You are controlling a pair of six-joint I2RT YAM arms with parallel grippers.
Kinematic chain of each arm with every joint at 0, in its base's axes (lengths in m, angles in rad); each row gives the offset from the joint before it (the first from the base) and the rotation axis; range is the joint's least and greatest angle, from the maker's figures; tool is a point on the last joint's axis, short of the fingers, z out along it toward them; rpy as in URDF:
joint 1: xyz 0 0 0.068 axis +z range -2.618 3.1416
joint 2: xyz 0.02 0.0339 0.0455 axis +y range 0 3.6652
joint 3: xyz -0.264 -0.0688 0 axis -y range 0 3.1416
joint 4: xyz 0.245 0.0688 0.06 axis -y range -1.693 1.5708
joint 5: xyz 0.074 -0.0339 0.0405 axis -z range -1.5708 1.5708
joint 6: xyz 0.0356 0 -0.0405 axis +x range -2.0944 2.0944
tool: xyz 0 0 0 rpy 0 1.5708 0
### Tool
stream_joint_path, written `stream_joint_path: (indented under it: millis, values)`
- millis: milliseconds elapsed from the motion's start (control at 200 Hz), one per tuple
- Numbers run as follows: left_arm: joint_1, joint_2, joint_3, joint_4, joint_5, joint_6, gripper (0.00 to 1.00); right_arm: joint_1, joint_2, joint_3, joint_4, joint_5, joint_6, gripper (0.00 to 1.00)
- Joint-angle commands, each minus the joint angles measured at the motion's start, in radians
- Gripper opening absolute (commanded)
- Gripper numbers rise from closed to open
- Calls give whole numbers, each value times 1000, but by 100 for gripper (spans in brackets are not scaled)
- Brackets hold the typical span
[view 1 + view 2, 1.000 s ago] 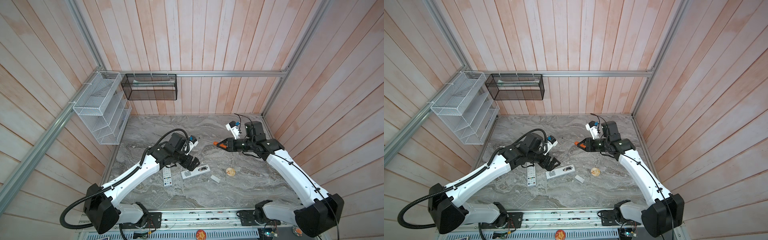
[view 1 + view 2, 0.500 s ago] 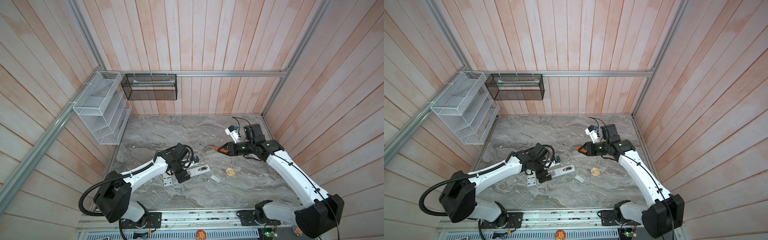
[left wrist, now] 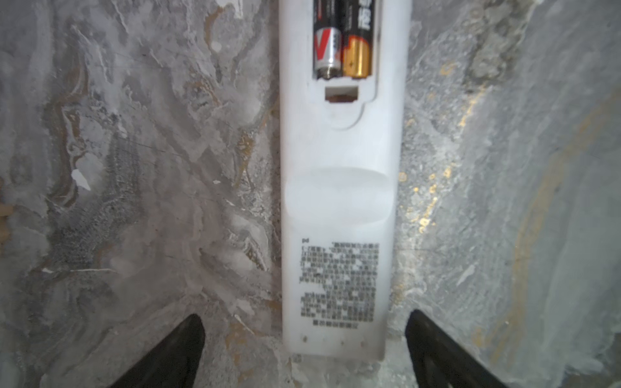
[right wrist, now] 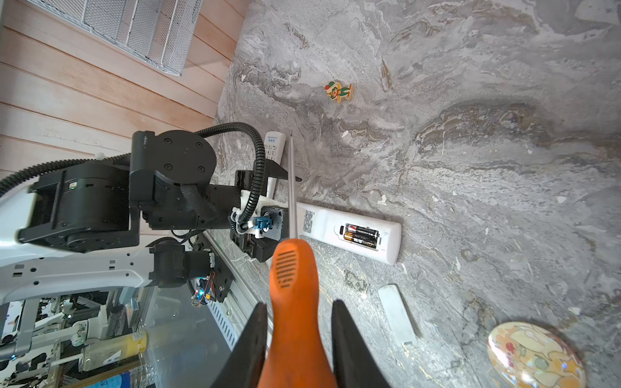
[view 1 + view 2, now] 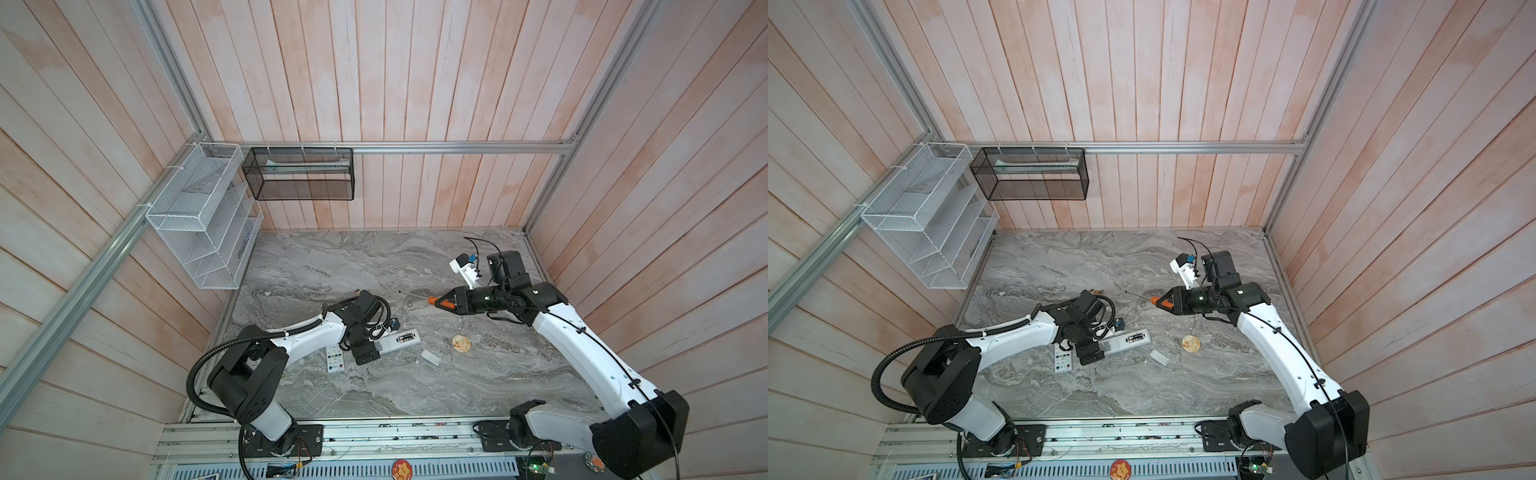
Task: Unload the batteries from the remote control
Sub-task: 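Grip the white remote's end with the left gripper while the right holds the screwdriver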
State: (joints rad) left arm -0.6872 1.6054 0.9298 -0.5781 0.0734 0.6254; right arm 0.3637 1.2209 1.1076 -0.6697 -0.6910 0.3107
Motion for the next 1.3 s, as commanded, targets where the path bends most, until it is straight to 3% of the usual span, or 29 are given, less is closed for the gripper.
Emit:
stream_joint_path:
  millis: [0, 545, 750, 920, 1295]
  values:
    - [5, 26, -15, 22, -26, 23, 95, -3, -22, -8, 25, -24, 1, 0]
    - [-8, 102, -10, 17, -86, 10, 80, -3, -37, -12, 24, -24, 5, 0]
    - [-11, 100, 6, -10, -68, 3, 53, -3, -36, 1, 15, -25, 8, 0]
    - [-14, 76, 18, -35, -56, 2, 42, -4, -31, 28, -11, -25, 5, 0]
    - [-101, -61, -45, -28, -163, 28, 38, 4, 31, 119, -270, 37, -101, 0]
